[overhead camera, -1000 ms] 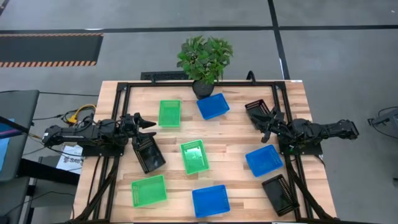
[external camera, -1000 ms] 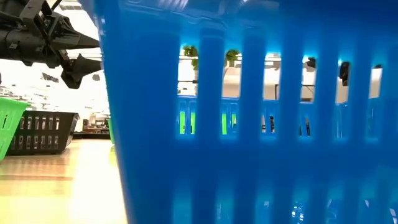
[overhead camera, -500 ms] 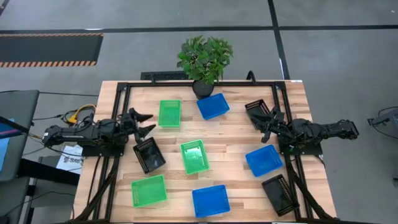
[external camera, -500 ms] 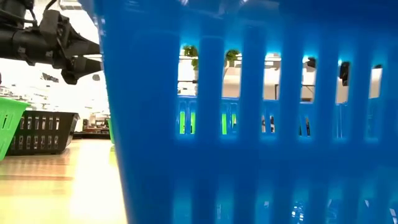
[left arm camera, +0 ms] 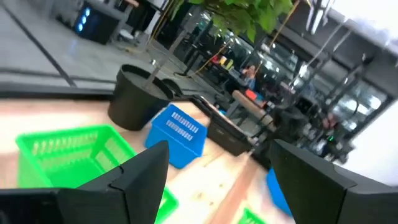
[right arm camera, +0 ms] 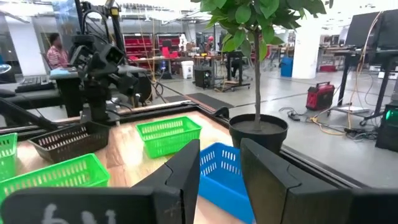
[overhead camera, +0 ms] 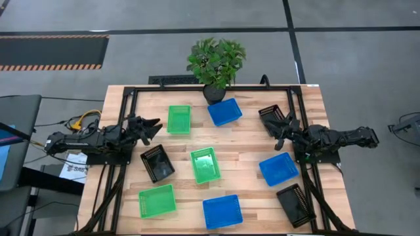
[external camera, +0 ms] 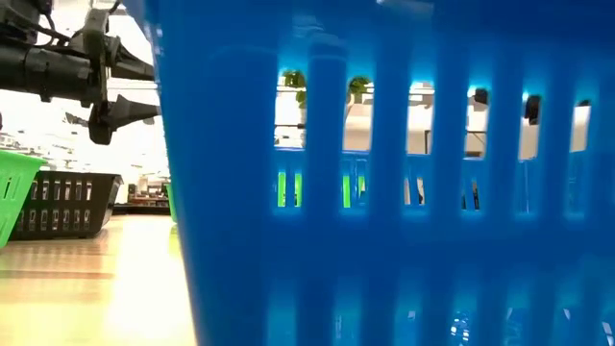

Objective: Stack baskets by color
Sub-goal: Stack the right blue basket on the top blue basket

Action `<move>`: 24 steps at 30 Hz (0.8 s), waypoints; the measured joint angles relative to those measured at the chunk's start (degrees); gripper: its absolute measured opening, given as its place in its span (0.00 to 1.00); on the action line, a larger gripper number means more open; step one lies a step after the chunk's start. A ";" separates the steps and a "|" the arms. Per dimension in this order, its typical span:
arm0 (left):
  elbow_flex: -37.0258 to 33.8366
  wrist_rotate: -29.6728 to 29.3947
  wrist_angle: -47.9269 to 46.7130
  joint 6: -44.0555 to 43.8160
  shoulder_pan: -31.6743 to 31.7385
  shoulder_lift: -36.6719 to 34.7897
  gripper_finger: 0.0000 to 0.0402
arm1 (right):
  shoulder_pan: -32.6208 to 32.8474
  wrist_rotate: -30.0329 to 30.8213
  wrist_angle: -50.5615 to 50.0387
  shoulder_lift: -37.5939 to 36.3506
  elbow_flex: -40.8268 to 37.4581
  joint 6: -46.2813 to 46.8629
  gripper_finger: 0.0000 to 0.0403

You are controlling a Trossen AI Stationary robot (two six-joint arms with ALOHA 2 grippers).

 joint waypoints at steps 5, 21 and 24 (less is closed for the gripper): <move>0.00 0.30 -0.07 -5.81 0.00 -0.01 0.67 | 0.15 0.01 0.87 0.01 -0.04 6.75 0.35; 0.00 -6.73 0.15 -9.09 0.00 0.01 0.67 | -1.13 0.44 2.16 0.00 -0.04 40.81 0.34; 0.00 -5.88 0.15 -8.37 0.00 0.00 0.67 | -1.13 0.42 2.12 0.00 -0.04 40.83 0.33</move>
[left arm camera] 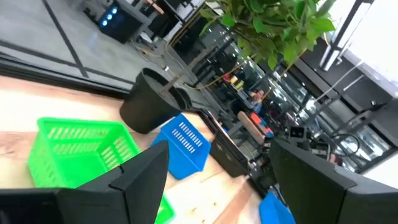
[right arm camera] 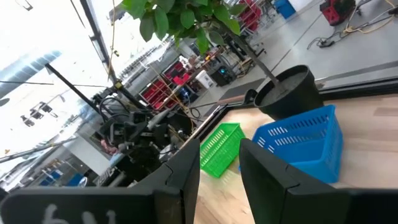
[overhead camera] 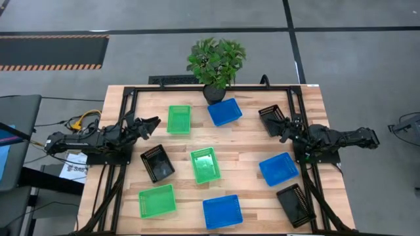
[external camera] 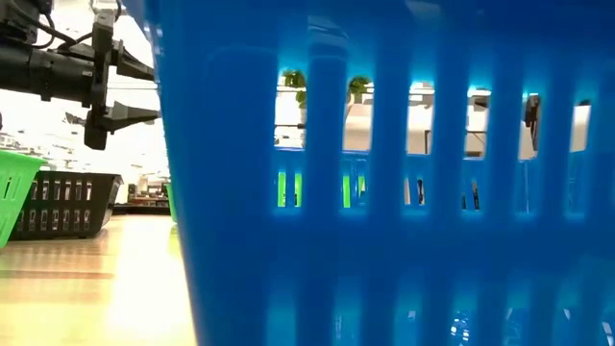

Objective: Stack baskets by color
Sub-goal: Stack the right blue basket on the top blue basket

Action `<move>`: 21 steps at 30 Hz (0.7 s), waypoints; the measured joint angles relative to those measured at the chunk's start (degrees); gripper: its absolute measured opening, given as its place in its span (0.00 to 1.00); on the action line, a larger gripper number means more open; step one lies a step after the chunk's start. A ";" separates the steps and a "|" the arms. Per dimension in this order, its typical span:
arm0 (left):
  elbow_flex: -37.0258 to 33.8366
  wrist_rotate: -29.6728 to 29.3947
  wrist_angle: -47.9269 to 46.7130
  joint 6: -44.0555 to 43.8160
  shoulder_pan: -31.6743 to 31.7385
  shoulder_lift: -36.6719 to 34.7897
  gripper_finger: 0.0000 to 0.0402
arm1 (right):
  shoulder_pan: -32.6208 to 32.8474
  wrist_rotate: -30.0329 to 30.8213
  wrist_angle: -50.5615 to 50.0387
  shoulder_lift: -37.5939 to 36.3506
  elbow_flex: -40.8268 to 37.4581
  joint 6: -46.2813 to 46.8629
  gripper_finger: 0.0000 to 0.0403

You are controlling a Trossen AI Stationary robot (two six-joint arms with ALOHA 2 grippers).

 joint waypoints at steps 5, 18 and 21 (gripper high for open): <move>0.00 -8.46 0.74 0.83 -0.01 0.01 0.67 | 0.03 -0.05 -0.01 0.00 0.00 -0.33 0.33; 0.27 1.91 20.05 -10.95 0.01 -0.01 0.66 | -4.28 0.61 12.86 0.03 6.35 -8.85 0.37; 3.70 0.40 22.17 -7.69 0.05 -0.01 0.66 | -5.51 3.32 10.92 2.01 11.46 -12.00 0.40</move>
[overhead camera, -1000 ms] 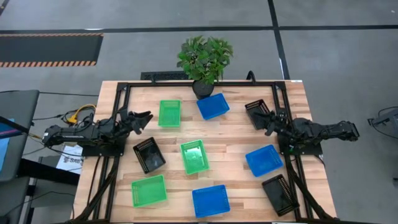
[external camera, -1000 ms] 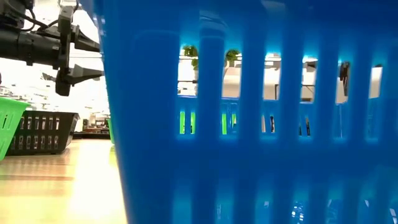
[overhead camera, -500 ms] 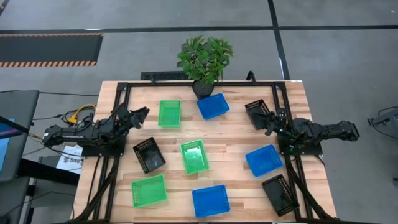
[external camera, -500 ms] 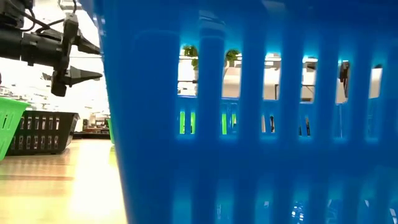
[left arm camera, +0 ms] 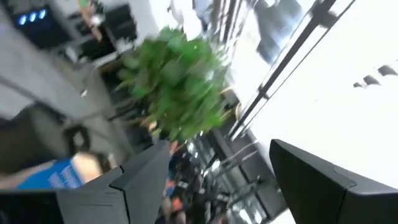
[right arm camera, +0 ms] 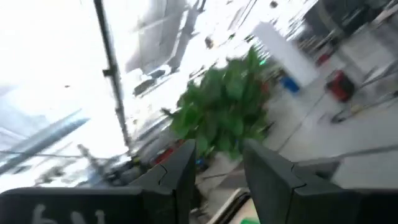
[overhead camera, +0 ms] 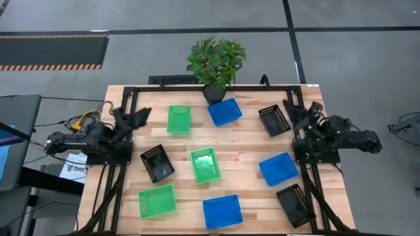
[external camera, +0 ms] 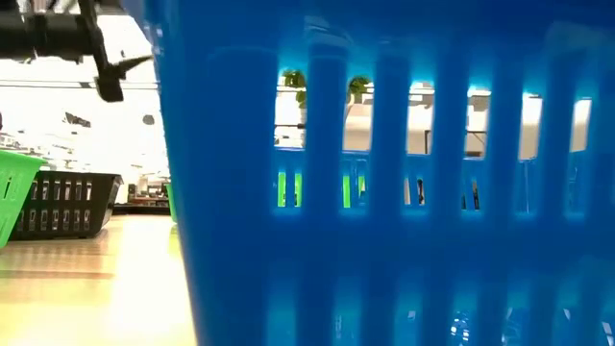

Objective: Stack baskets by color
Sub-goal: Stack the right blue basket on the top blue basket

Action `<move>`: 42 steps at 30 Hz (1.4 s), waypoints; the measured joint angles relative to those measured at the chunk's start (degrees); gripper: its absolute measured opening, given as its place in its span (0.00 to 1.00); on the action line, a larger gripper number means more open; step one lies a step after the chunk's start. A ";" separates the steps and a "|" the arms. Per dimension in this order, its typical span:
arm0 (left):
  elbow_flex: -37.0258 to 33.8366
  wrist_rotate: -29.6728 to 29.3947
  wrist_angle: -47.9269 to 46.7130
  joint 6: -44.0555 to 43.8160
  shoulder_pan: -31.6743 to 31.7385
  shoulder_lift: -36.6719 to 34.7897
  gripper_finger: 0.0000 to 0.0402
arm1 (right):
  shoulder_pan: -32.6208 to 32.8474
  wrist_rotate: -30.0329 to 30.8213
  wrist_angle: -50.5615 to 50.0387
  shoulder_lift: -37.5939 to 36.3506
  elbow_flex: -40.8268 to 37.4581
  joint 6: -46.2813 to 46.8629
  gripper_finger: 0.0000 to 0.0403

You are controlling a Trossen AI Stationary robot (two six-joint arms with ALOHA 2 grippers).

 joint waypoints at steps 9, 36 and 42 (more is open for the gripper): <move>22.70 -1.27 -25.81 7.01 0.01 9.29 0.66 | -2.48 10.16 -33.23 17.77 21.69 2.17 0.45; 47.51 -2.86 -64.78 3.40 0.01 32.87 0.66 | -9.06 -10.42 -40.80 79.63 41.15 13.43 0.51; 47.51 -3.58 -65.95 3.07 0.01 33.05 0.66 | -9.90 -14.32 -34.97 87.84 44.94 12.61 0.51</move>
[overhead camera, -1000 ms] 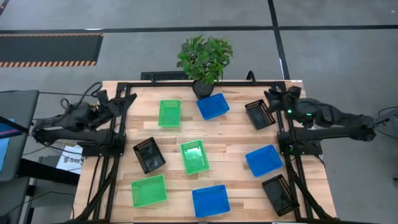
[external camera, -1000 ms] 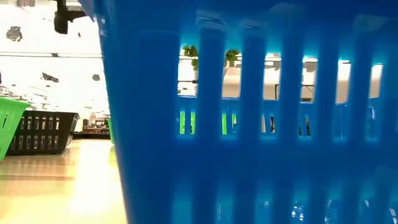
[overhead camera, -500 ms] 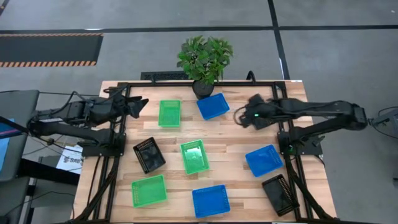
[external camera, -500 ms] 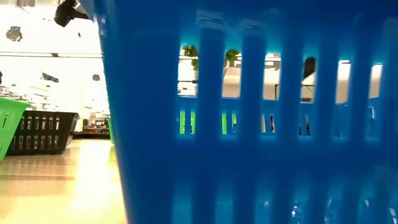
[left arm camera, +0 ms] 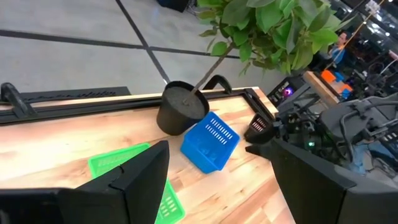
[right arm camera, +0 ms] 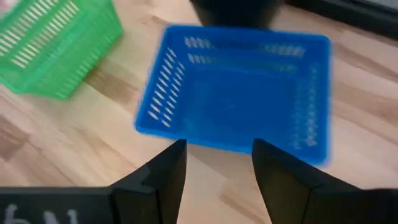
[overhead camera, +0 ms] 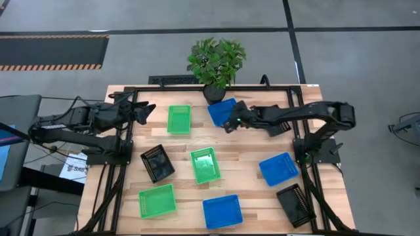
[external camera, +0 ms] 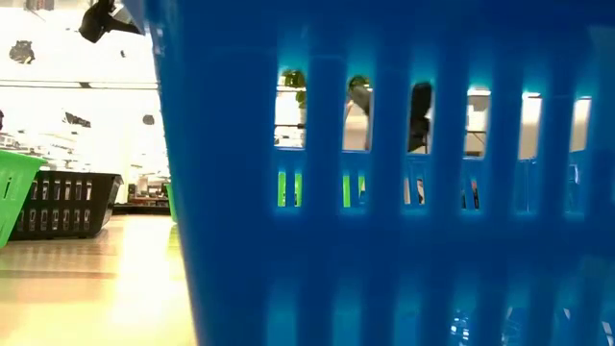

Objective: Stack baskets by color
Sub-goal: Stack the right blue basket on the top blue basket

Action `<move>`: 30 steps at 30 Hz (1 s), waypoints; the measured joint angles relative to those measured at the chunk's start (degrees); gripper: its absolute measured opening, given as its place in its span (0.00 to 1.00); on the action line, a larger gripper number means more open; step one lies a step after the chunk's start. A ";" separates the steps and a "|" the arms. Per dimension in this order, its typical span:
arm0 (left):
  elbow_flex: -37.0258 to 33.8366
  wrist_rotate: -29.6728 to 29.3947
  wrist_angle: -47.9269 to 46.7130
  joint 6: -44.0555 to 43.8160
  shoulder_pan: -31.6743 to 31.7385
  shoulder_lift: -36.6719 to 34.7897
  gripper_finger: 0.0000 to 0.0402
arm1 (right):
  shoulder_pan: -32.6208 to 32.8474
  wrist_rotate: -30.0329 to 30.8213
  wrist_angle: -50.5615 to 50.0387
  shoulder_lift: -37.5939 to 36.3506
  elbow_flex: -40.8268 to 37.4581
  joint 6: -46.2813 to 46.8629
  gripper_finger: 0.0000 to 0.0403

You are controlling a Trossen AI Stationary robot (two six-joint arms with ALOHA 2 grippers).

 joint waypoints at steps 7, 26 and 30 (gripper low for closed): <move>-0.46 -0.07 -0.77 -2.45 0.00 -0.06 0.67 | -0.01 -1.94 -3.97 10.33 8.08 -5.28 0.51; -0.50 -0.84 -1.01 -3.37 0.04 -0.04 0.67 | 9.29 -7.44 -37.99 4.15 19.59 -2.17 0.51; -0.50 -0.86 -0.97 -5.64 0.04 -0.04 0.67 | 12.66 -11.86 -51.94 -2.41 19.67 15.78 0.51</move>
